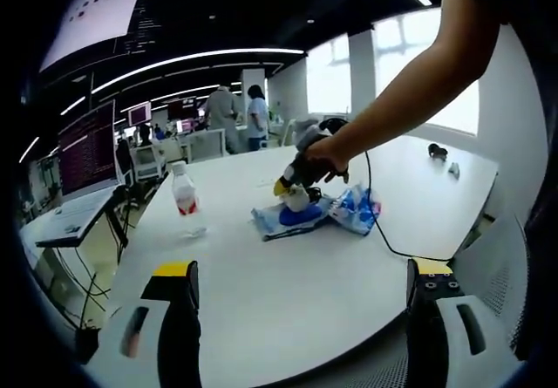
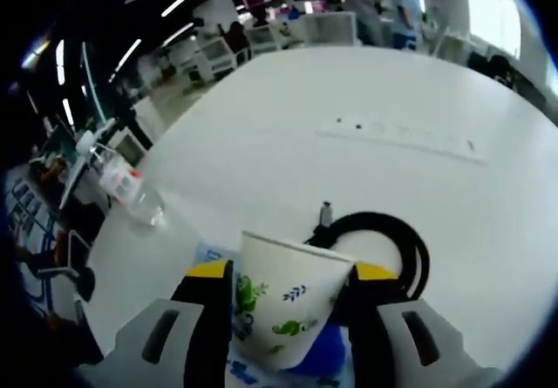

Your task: Arrange the tabletop items into an orderly group along one side of the table until the central work area is clear of visible clutter.

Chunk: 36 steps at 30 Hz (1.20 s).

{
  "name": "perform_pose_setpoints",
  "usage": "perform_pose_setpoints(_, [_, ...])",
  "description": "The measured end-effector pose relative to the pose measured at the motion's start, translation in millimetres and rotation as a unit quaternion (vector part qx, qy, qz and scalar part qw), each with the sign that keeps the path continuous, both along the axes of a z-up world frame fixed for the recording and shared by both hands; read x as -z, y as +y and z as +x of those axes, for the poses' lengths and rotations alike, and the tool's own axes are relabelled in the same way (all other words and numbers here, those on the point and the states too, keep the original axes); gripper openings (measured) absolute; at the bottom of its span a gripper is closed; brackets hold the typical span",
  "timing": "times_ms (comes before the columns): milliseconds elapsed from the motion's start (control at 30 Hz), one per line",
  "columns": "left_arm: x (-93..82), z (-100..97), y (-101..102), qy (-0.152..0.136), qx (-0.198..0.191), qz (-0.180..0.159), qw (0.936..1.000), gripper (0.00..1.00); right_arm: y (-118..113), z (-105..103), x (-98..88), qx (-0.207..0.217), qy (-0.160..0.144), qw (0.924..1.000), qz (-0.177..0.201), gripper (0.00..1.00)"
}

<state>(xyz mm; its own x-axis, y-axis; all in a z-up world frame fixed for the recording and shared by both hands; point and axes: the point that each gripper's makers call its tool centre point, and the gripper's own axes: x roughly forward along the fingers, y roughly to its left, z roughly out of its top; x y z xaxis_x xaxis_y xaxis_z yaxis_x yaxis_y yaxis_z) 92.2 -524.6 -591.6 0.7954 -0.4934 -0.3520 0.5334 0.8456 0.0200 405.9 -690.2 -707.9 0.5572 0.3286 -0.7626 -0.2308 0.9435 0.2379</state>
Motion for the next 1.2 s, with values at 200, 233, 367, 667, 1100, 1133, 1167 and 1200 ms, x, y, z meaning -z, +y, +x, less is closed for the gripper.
perform_pose_setpoints(200, [0.7,0.0,0.1,0.0,0.001,0.003,1.0,1.0,1.5,-0.6,0.5,0.003,0.006,1.0,0.007,0.48])
perform_pose_setpoints(233, [0.7,-0.1,-0.1,0.0,0.001,0.002,1.0,1.0,1.9,0.5,0.8,0.004,0.007,0.9999,0.008,0.48])
perform_pose_setpoints(367, [1.9,-0.4,-0.4,0.001,0.003,0.005,1.0,1.0,4.2,4.3,0.2,0.009,0.012,0.9998,0.016,0.5])
perform_pose_setpoints(667, [2.2,-0.7,-1.2,0.001,0.005,0.008,1.0,1.0,10.0,6.9,0.2,0.016,0.033,0.9988,0.032,0.51])
perform_pose_setpoints(1100, [2.8,-1.0,-2.1,0.002,0.007,0.012,0.9999,1.0,9.4,4.1,1.3,0.044,0.062,0.9949,0.067,0.45])
perform_pose_setpoints(1133, [3.0,-1.1,-1.8,0.003,0.007,0.012,0.9999,1.0,9.2,3.6,1.8,0.043,0.064,0.9946,0.068,0.45])
perform_pose_setpoints(1167, [3.0,-1.1,-1.6,0.003,0.006,0.012,0.9999,1.0,8.4,4.2,2.7,0.043,0.066,0.9944,0.07,0.44])
perform_pose_setpoints(1200, [2.8,-1.0,-1.5,0.003,0.006,0.011,0.9999,1.0,7.7,4.2,3.3,0.043,0.068,0.9941,0.072,0.44])
